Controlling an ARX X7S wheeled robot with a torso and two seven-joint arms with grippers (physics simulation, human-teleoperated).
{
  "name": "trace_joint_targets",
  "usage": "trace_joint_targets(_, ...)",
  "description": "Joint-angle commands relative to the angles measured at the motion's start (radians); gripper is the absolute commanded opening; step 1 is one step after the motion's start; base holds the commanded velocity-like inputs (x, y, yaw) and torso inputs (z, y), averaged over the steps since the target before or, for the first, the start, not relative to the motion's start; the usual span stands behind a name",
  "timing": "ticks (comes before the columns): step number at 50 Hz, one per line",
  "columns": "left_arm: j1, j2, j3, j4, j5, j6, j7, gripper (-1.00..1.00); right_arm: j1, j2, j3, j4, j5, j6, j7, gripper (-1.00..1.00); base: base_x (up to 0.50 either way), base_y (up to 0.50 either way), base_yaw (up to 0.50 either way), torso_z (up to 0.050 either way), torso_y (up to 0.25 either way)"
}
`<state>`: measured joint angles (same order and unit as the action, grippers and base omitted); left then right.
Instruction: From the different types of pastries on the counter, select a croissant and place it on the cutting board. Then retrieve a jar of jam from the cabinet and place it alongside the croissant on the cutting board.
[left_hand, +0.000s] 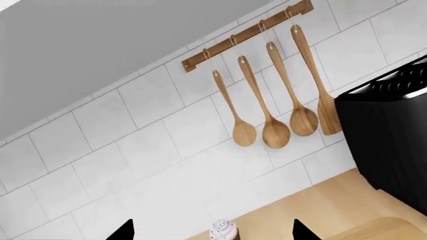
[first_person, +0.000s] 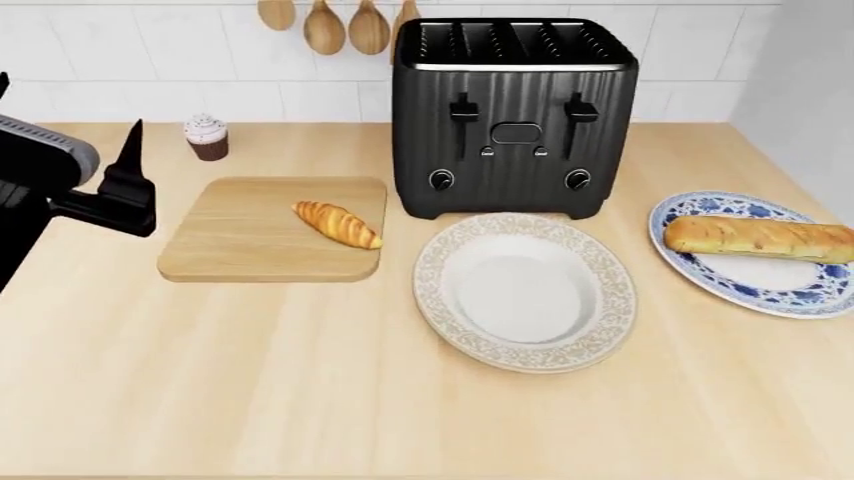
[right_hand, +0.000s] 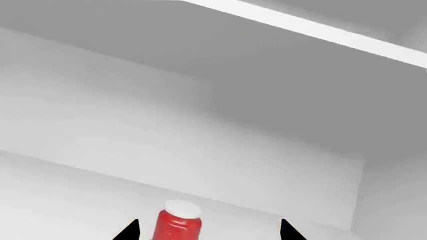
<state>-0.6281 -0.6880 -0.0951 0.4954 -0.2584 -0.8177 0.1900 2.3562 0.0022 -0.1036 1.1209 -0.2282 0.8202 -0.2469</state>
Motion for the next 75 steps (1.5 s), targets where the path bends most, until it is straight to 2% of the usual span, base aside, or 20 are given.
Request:
trace_joint_targets(1, -0.016, -0.015, -0.024, 0.032, -0.019, -0.047, 0.001, 1.00, 0.000, -0.001, 0.050, 0.051, 0.149, 0.004, 0.099, 1.00, 0.00, 0.00, 0.00, 0.000, 0.000)
trace_joint_targets(16, -0.036, -0.024, -0.012, 0.009, -0.018, -0.043, 0.008, 1.00, 0.000, 0.024, 0.117, 0.183, 0.238, -0.010, 0.333, 1.00, 0.00, 0.00, 0.00, 0.000, 0.000)
trace_joint_targets(21, -0.038, -0.022, -0.009, 0.008, -0.018, -0.042, 0.006, 1.00, -0.011, 0.014, 0.095, 0.188, 0.228, 0.125, 0.341, 1.00, 0.00, 0.00, 0.00, 0.000, 0.000)
trace_joint_targets(25, -0.035, -0.019, -0.011, 0.007, -0.019, -0.039, 0.004, 1.00, -0.046, 0.002, 0.065, 0.188, 0.231, 0.160, 0.334, 1.00, 0.00, 0.00, 0.00, 0.000, 0.000)
trace_joint_targets(30, -0.030, -0.019, -0.014, -0.002, -0.017, -0.030, 0.003, 1.00, -0.056, -0.002, -0.027, 0.188, 0.308, 0.154, 0.301, 1.00, 0.00, 0.00, 0.00, 0.000, 0.000)
trace_joint_targets(36, -0.028, -0.015, -0.013, -0.009, -0.014, -0.022, -0.001, 1.00, -0.033, -0.002, -0.208, 0.188, 0.482, 0.136, 0.264, 1.00, 0.00, 0.00, 0.00, 0.000, 0.000)
trace_joint_targets(45, -0.015, -0.020, -0.034, -0.010, -0.018, -0.018, -0.002, 1.00, 0.000, -0.002, -0.341, 0.188, 0.642, 0.093, 0.289, 1.00, 0.00, 0.00, 0.00, 0.000, 0.000)
trace_joint_targets(50, -0.010, -0.023, -0.044, -0.014, -0.018, -0.013, -0.002, 1.00, 0.000, -0.002, -0.318, 0.183, 0.637, 0.080, 0.297, 1.00, 0.00, 0.00, 0.00, 0.000, 0.000)
trace_joint_targets(57, -0.013, -0.031, -0.046, -0.016, -0.017, -0.012, 0.000, 1.00, 0.000, -0.002, -0.220, 0.136, 0.512, 0.123, 0.282, 1.00, 0.00, 0.00, 0.00, 0.000, 0.000)
trace_joint_targets(75, -0.017, -0.031, -0.049, -0.022, -0.020, -0.012, -0.003, 1.00, 0.000, -0.002, -0.237, 0.124, 0.548, 0.120, 0.297, 1.00, 0.05, 0.00, 0.00, 0.000, 0.000)
